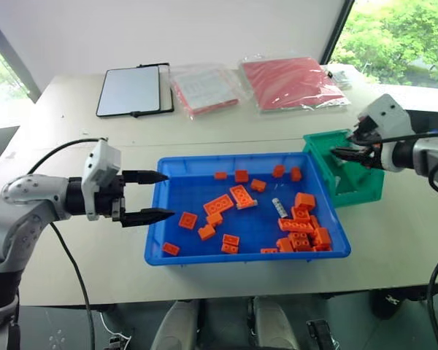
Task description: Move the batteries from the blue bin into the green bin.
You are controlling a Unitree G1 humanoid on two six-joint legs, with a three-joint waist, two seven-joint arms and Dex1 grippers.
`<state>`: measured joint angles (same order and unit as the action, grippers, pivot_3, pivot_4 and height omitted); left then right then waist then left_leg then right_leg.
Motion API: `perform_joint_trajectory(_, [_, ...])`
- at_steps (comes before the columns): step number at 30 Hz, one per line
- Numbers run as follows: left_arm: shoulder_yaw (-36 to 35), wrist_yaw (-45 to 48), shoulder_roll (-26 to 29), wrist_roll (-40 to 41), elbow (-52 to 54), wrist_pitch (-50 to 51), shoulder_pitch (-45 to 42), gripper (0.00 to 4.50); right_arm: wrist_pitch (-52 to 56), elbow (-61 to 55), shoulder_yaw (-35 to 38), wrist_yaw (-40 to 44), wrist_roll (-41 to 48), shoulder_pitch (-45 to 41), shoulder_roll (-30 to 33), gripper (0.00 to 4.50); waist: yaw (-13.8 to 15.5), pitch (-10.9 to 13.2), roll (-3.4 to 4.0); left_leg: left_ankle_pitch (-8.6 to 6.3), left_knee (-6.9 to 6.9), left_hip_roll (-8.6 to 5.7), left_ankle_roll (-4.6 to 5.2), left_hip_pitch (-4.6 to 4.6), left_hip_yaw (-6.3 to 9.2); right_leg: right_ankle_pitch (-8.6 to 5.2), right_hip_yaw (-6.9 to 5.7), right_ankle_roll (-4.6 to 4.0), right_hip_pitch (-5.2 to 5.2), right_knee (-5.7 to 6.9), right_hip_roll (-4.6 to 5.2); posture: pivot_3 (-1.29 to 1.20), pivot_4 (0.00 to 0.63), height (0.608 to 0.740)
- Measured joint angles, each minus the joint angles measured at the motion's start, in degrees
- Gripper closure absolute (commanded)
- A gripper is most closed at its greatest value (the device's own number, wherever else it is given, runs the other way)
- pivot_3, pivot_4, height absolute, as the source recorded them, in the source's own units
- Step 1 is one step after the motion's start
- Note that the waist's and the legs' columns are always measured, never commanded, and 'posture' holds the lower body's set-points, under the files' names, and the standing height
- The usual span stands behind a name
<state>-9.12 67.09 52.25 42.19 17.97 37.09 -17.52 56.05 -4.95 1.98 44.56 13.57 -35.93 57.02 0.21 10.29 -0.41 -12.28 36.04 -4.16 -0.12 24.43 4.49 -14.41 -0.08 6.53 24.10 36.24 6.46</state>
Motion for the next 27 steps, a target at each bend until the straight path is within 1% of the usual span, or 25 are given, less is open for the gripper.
perform_joint_trajectory(1, [0.3, 0.0, 0.0, -0.2, -0.1, -0.1, -0.4, 0.00, -0.8, 0.5, -0.4, -0.7, -0.6, 0.0, -0.4, 0.15, -0.2, 0.0, 0.01, 0.00, 0.00, 0.00, 0.00, 0.00, -0.01, 0.00, 0.01, 0.00, 0.01, 0.00, -0.01, 0.00, 0.150, 0.734])
perform_joint_trajectory(4, [1.0, 0.3, -0.1, -0.5, -1.0, -0.2, -1.3, 0.00, -2.5, 0.8, -0.9, -1.7, -1.0, -0.2, -2.5, 0.15, -0.9, 0.0, 0.00, 0.01, 0.01, 0.00, 0.00, 0.00, -0.01, 0.02, 0.01, 0.03, 0.00, 0.02, -0.07, 0.00, 0.150, 0.734])
perform_joint_trajectory(7, [1.3, 0.4, -0.2, -0.6, -1.5, -0.3, -1.4, 0.00, -0.4, -1.1, 0.0, -0.6, 2.9, -1.6, -6.0, 0.15, -1.3, 0.0, 0.02, 0.01, 0.00, 0.02, 0.01, -0.01, 0.00, 0.05, 0.02, 0.08, 0.02, 0.05, -0.11, 0.00, 0.150, 0.734])
perform_joint_trajectory(8, [1.4, 0.4, -0.2, -0.7, -1.6, -0.4, -1.4, 0.00, 1.0, -2.6, 0.4, -0.2, 4.6, -2.2, -7.2, 0.15, -1.3, 0.0, 0.02, 0.01, 0.00, 0.04, 0.01, -0.01, 0.01, 0.05, 0.02, 0.09, 0.03, 0.08, -0.13, 0.00, 0.150, 0.734])
perform_joint_trajectory(11, [1.4, 0.5, -0.2, -1.0, -1.7, -0.4, -1.4, 0.00, 10.7, -10.6, 0.9, -0.7, 11.5, -4.4, -13.4, 0.15, -1.1, 0.0, 0.00, 0.01, -0.01, 0.07, 0.01, -0.01, 0.11, 0.05, 0.00, 0.09, 0.03, 0.11, -0.18, 0.00, 0.150, 0.734])
perform_joint_trajectory(13, [1.4, 0.6, -0.2, -1.0, -1.7, -0.4, -1.4, 0.00, 16.8, -13.7, -0.1, -3.2, 13.7, -4.5, -17.8, 0.15, -1.0, 0.0, -0.01, 0.01, 0.02, 0.03, 0.01, 0.00, 0.12, 0.05, 0.00, 0.09, 0.03, 0.11, -0.16, 0.00, 0.150, 0.734])
perform_joint_trajectory(14, [1.4, 0.6, -0.2, -1.0, -1.7, -0.4, -1.4, 0.00, 19.3, -14.6, -0.9, -4.9, 14.1, -4.1, -19.9, 0.05, -0.9, 0.0, -0.01, 0.01, 0.03, 0.00, 0.01, 0.00, 0.12, 0.05, 0.00, 0.09, 0.01, 0.11, -0.13, 0.00, 0.150, 0.734])
perform_joint_trajectory(20, [1.4, 0.7, -0.1, -1.1, -1.4, -0.4, -0.7, 0.00, 29.2, -17.3, -3.0, -16.4, 13.4, -0.4, -32.3, 0.05, -0.9, 0.0, -0.01, 0.02, 0.07, -0.09, -0.02, 0.01, 0.12, 0.07, 0.03, 0.07, 0.06, 0.15, -0.06, 0.00, 0.150, 0.734])
perform_joint_trajectory(25, [1.1, 0.9, 0.4, -1.1, -0.9, -0.3, -0.1, 0.00, 31.5, -17.7, -3.5, -22.5, 11.5, 0.2, -38.0, 0.05, -1.0, 0.0, 0.00, 0.03, 0.00, -0.08, -0.04, 0.00, 0.12, 0.07, 0.03, 0.08, 0.16, 0.25, -0.10, 0.00, 0.150, 0.734])
perform_joint_trajectory(27, [1.0, 0.8, 0.5, -1.0, -0.8, -0.3, -0.1, 0.00, 31.5, -17.4, -3.7, -23.8, 11.2, 0.2, -39.1, 0.05, -1.1, 0.0, 0.00, 0.04, 0.01, -0.08, -0.04, 0.00, 0.11, 0.07, 0.03, 0.08, 0.17, 0.29, -0.11, 0.00, 0.150, 0.734])
